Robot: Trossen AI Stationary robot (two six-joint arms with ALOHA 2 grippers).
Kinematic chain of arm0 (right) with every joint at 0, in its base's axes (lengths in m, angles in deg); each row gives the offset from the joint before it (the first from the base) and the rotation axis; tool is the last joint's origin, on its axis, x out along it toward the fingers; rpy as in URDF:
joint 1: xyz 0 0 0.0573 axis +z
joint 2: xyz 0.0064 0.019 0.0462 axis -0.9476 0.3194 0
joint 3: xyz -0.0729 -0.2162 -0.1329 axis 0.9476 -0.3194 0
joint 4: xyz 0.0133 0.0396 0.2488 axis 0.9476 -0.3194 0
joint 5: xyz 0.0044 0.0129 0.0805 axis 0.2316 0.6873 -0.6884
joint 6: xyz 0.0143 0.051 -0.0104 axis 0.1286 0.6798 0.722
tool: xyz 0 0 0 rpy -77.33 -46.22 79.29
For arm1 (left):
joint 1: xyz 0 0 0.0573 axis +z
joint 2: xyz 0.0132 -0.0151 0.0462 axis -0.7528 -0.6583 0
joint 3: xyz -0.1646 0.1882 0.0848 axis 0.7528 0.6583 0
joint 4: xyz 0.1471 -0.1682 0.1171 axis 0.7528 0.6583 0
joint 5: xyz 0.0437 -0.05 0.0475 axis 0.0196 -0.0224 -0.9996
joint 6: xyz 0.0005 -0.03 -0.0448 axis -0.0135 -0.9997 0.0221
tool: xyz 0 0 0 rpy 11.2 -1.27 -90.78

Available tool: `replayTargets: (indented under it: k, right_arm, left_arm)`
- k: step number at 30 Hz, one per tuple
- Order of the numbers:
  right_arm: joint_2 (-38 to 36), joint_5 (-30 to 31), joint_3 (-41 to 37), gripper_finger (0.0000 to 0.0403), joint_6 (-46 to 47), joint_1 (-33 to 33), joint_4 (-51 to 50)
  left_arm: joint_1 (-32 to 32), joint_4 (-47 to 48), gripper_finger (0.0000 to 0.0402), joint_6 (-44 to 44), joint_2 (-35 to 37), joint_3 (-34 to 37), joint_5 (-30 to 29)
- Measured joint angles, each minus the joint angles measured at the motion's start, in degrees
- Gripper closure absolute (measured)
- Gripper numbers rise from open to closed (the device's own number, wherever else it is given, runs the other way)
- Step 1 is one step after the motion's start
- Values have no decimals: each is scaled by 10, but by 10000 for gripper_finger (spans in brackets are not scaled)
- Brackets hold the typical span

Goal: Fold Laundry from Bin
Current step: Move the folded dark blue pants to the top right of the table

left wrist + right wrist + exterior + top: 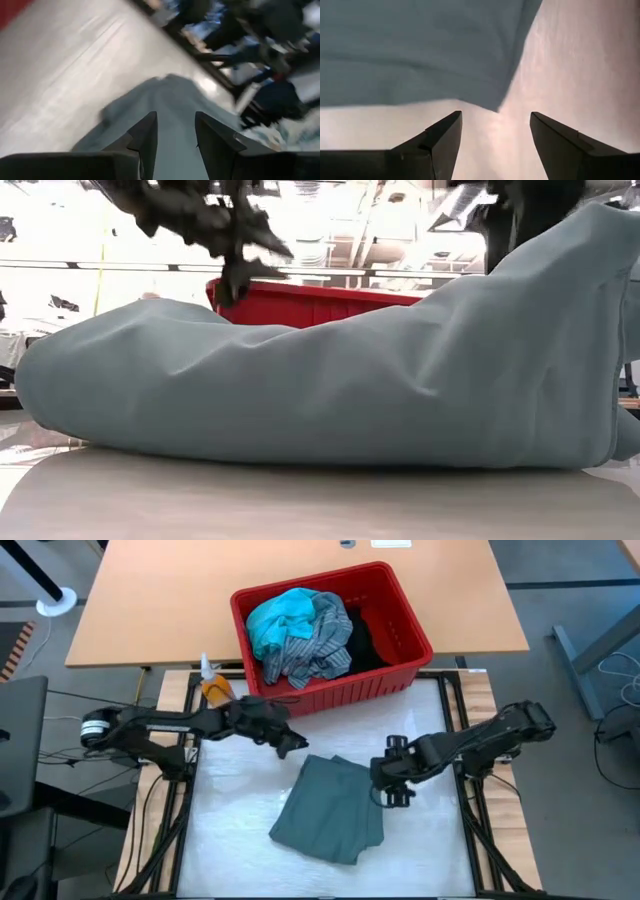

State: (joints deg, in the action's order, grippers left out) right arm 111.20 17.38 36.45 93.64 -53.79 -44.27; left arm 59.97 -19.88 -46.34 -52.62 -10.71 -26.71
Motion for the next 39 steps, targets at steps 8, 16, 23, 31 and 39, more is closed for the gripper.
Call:
replayTargets:
  k: [8, 16, 23, 31, 39]
  right_arm:
    - [-35, 62, -33, 177, 88, 51, 316]
    - [-19, 143, -252, 381, 180, 82, 688]
    - [55, 216, -331, 387, 185, 122, 812]
    - [171, 253, -339, 382, 332, 122, 805]
    - [167, 227, -338, 383, 322, 132, 789]
  left_arm:
    - [-124, 15, 284, 99, -13, 4, -42]
    - [-142, -80, 298, 123, -151, 5, -73]
    - [-115, -134, 349, 122, -259, -12, -53]
    - [-77, -129, 397, 117, -292, -19, -60]
    - [-28, -124, 401, 72, -292, -19, -77]
